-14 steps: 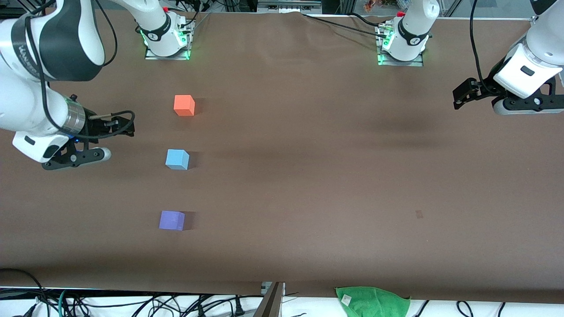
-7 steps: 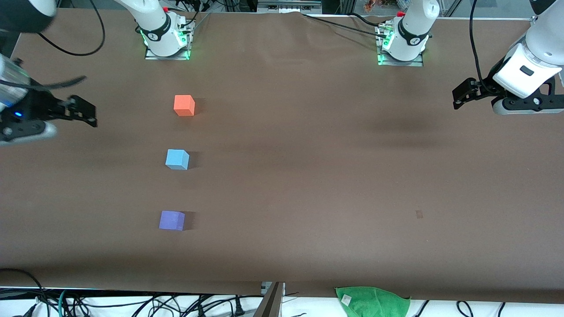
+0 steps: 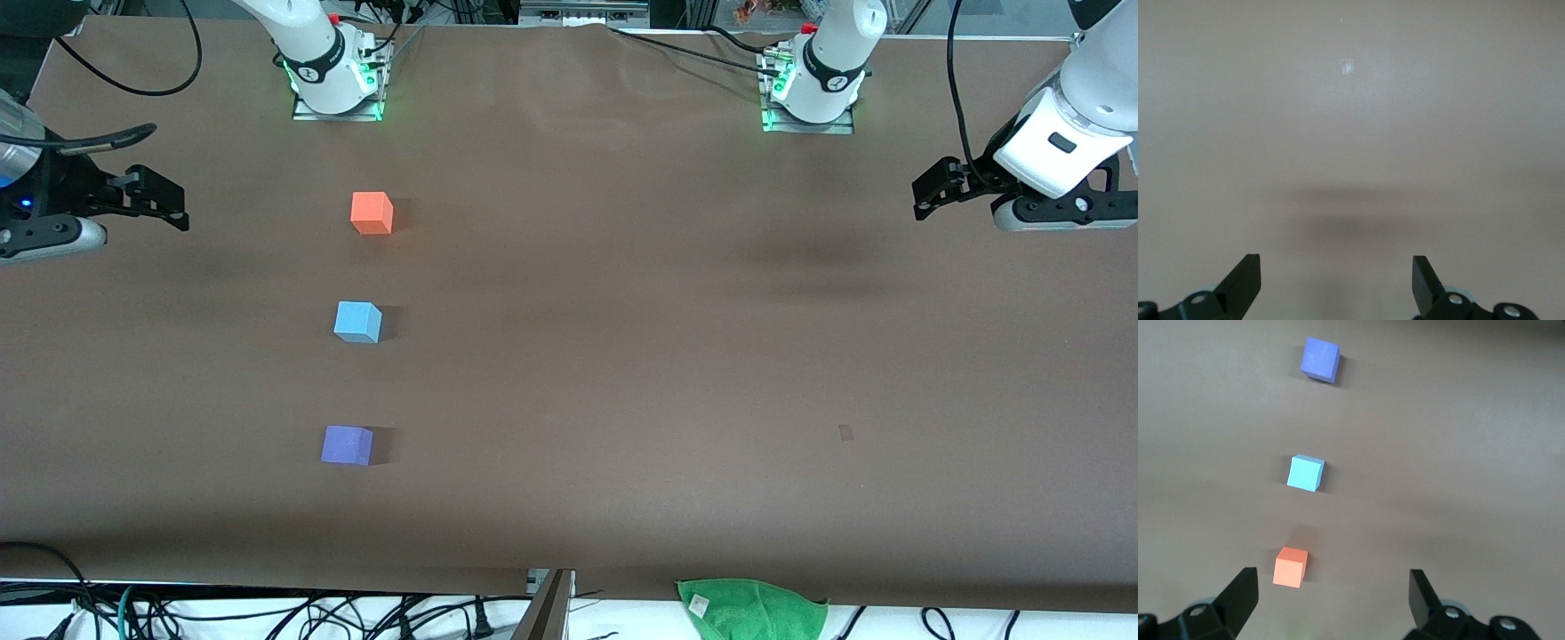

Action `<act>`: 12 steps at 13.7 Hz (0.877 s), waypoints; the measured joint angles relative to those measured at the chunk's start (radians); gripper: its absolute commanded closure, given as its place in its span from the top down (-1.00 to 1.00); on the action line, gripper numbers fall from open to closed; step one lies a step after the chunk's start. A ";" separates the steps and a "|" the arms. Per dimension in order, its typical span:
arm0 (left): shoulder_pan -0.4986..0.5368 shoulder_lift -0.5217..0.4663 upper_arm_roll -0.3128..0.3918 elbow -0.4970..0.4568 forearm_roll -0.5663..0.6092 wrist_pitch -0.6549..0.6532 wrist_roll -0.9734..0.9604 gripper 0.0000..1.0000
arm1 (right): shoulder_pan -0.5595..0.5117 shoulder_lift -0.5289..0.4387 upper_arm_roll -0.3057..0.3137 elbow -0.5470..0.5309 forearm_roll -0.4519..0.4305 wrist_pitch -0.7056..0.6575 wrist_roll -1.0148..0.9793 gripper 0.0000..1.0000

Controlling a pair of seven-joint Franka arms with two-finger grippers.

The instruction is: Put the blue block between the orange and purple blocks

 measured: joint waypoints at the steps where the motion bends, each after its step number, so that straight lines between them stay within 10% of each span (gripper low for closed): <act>1: 0.000 0.000 0.000 0.000 0.000 0.000 0.000 1.00 | 0.000 0.002 0.003 -0.002 0.000 0.000 0.000 1.00; 12: 0.011 0.000 0.009 0.000 0.000 -0.001 0.014 1.00 | 0.002 0.017 0.010 -0.002 0.000 0.007 0.001 1.00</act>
